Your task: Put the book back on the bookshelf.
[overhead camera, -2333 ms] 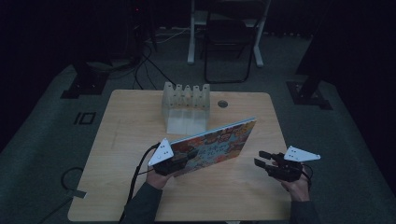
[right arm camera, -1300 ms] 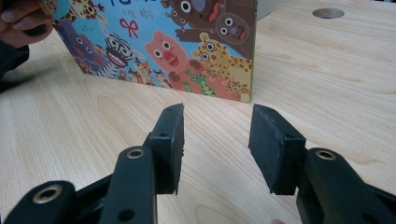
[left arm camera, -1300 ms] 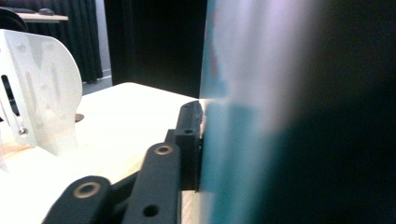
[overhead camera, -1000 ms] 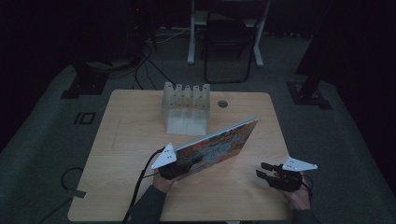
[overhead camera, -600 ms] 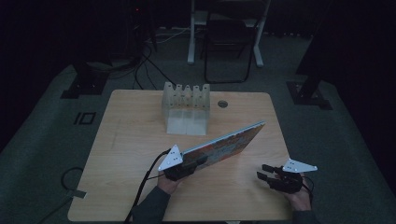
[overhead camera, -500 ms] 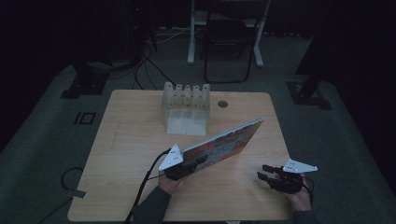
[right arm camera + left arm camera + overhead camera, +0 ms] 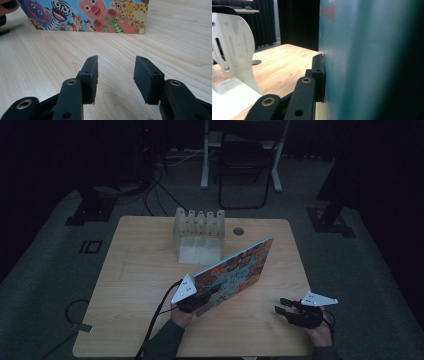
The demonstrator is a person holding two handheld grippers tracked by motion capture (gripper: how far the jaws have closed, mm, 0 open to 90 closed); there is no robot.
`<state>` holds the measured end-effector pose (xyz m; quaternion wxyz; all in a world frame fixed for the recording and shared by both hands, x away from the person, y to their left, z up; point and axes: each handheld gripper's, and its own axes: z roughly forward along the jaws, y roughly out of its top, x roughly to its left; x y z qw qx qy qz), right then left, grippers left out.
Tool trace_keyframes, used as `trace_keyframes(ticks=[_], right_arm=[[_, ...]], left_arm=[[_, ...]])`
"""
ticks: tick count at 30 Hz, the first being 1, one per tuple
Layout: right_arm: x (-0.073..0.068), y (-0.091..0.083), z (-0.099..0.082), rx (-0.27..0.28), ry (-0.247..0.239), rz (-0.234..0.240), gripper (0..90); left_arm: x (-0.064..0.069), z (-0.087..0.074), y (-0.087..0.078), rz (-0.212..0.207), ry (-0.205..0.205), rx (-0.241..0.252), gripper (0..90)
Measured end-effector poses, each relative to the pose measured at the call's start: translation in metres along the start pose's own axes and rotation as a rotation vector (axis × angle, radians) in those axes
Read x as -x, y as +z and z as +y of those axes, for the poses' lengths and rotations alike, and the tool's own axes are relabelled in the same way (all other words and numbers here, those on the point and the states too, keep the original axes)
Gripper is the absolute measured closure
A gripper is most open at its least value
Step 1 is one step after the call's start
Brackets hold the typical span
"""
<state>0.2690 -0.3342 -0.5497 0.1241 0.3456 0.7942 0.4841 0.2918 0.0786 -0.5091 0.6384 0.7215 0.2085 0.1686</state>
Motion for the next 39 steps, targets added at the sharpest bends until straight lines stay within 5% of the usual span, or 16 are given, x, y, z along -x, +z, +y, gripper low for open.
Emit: trace_keyframes(ticks=[7, 19, 33, 39], right_arm=[[-0.001, 0.004, -0.005, -0.027, -0.008, -0.004, 53.7], [-0.005, 0.004, -0.019, -0.058, -0.021, -0.021, 53.1], [-0.009, 0.007, -0.023, -0.073, -0.035, -0.038, 47.6], [-0.012, 0.009, -0.023, -0.099, -0.057, -0.052, 44.7]], left_arm=[[-0.003, -0.001, 0.001, -0.022, -0.003, -0.003, 76.1], [0.003, 0.004, 0.004, 0.002, 0.048, -0.025, 80.4], [0.003, 0.018, 0.003, 0.009, -0.011, -0.022, 81.3], [0.006, 0.023, 0.002, 0.015, 0.002, -0.028, 81.3]])
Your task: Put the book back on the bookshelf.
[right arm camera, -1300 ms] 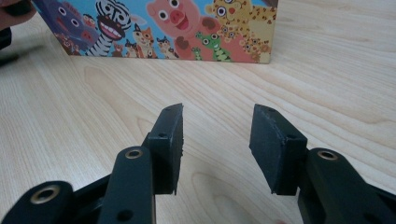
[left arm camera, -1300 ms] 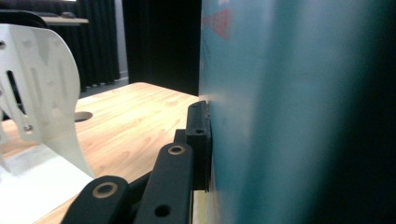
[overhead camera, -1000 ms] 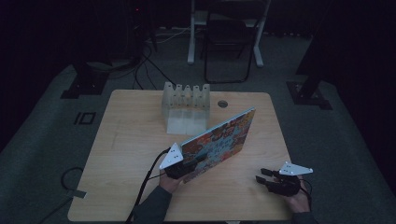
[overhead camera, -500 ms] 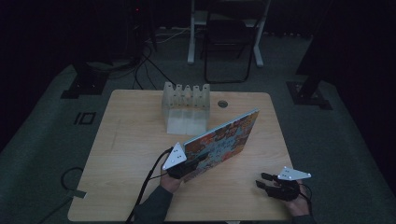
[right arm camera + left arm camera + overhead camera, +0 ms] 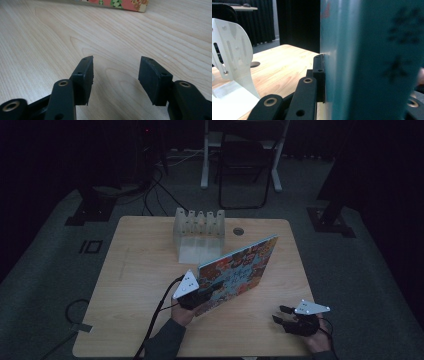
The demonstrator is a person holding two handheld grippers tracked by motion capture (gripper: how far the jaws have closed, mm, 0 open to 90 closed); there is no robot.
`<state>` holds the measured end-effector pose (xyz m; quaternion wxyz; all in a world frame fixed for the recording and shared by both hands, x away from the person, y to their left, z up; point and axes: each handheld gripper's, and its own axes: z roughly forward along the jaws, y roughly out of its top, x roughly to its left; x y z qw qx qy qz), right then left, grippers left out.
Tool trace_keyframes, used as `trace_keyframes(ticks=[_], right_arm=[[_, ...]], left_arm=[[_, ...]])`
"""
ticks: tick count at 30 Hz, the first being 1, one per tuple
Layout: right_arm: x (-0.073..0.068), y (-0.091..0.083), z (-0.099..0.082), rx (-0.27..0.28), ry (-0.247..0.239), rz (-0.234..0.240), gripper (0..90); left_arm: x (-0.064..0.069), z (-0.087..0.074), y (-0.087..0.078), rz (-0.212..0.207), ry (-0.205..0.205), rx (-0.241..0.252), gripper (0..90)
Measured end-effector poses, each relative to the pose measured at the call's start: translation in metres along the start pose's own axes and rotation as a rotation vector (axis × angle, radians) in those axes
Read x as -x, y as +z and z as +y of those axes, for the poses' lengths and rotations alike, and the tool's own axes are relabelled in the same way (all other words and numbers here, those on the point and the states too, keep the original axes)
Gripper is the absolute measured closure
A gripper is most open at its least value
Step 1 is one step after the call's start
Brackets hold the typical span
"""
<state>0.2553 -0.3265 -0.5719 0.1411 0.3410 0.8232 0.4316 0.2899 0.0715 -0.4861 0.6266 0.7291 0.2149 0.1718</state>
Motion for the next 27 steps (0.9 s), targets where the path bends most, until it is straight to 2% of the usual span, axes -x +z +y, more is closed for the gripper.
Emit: trace_keyframes(ticks=[10, 27], right_arm=[[-0.002, 0.002, 0.0, -0.027, -0.02, -0.004, 41.7], [-0.002, 0.005, 0.002, -0.062, -0.02, 0.001, 35.0]], left_arm=[[0.0, 0.008, -0.002, -0.005, -0.004, -0.019, 81.4], [-0.001, 0.015, -0.014, 0.022, -0.024, 0.011, 81.4]])
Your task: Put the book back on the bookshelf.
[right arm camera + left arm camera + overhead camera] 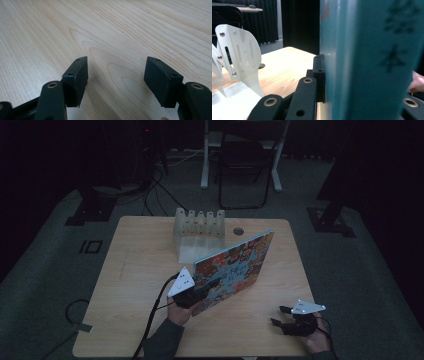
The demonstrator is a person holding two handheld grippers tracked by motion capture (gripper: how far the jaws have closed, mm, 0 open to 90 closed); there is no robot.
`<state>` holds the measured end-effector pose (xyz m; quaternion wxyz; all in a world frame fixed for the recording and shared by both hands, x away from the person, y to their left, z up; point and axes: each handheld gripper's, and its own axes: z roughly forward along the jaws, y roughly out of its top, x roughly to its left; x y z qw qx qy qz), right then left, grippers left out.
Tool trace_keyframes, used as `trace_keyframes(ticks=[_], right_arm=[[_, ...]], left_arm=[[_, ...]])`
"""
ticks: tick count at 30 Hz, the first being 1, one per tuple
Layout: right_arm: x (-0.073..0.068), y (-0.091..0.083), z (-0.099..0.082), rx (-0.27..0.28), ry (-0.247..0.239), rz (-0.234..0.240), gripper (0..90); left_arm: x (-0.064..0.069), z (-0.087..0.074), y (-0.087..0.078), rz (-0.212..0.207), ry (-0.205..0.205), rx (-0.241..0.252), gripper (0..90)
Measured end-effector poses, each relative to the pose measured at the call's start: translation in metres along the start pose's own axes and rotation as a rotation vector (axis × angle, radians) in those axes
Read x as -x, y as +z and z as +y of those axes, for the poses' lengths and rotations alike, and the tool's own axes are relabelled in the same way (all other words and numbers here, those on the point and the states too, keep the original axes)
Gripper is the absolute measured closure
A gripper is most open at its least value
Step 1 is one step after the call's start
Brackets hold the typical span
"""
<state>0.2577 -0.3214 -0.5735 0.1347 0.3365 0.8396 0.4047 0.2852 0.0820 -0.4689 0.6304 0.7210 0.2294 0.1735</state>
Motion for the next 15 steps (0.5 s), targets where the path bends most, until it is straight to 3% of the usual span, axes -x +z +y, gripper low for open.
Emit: trace_keyframes(ticks=[15], right_arm=[[-0.001, 0.0, 0.0, -0.005, -0.01, 0.005, 32.5]], left_arm=[[-0.002, 0.003, -0.012, 0.034, 0.004, 0.006, 81.3]])
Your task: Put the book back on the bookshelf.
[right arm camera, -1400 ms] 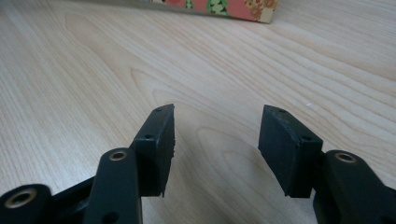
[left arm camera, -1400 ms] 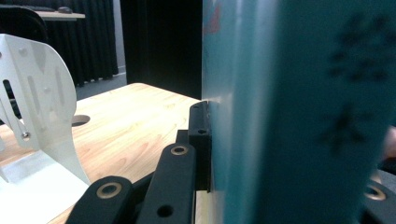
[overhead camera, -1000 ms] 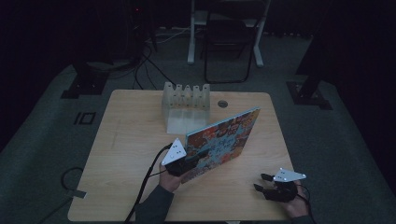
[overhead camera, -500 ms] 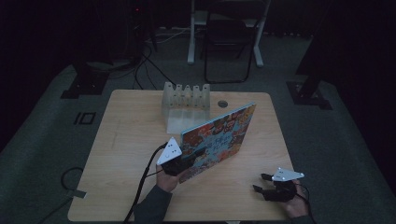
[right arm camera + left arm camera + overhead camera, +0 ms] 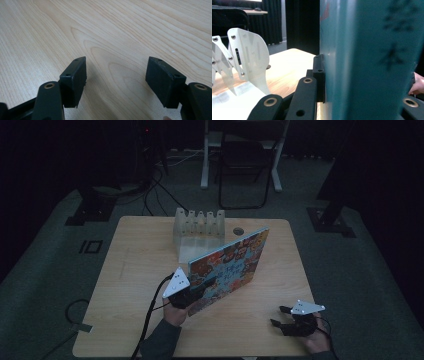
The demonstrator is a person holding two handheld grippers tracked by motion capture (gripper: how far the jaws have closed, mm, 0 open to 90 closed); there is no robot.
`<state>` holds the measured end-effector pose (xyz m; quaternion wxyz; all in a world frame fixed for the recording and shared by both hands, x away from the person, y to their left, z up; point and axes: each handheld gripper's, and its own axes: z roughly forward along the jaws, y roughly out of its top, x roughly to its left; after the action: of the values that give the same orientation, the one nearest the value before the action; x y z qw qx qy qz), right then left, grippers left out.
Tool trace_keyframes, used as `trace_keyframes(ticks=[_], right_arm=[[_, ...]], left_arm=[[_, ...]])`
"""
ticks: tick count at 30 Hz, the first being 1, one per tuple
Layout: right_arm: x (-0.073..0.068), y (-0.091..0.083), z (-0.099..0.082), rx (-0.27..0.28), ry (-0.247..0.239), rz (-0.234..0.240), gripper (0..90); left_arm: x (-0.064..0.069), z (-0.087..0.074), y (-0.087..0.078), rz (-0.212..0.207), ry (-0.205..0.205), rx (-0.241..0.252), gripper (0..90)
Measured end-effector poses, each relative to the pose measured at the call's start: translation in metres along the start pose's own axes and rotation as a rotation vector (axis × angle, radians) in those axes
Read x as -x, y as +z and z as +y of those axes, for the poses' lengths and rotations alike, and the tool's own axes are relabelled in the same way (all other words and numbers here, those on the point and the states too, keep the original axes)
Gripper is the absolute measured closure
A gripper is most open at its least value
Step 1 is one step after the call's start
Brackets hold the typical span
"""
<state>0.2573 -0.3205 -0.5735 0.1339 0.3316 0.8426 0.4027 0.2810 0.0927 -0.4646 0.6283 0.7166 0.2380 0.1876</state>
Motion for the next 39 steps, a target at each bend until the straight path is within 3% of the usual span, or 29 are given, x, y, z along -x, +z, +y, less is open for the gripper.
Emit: trace_keyframes(ticks=[39], right_arm=[[0.002, -0.001, -0.001, 0.004, 0.009, 0.014, 32.1]], left_arm=[[-0.019, 0.003, -0.037, 0.109, -0.012, 0.013, 81.3]])
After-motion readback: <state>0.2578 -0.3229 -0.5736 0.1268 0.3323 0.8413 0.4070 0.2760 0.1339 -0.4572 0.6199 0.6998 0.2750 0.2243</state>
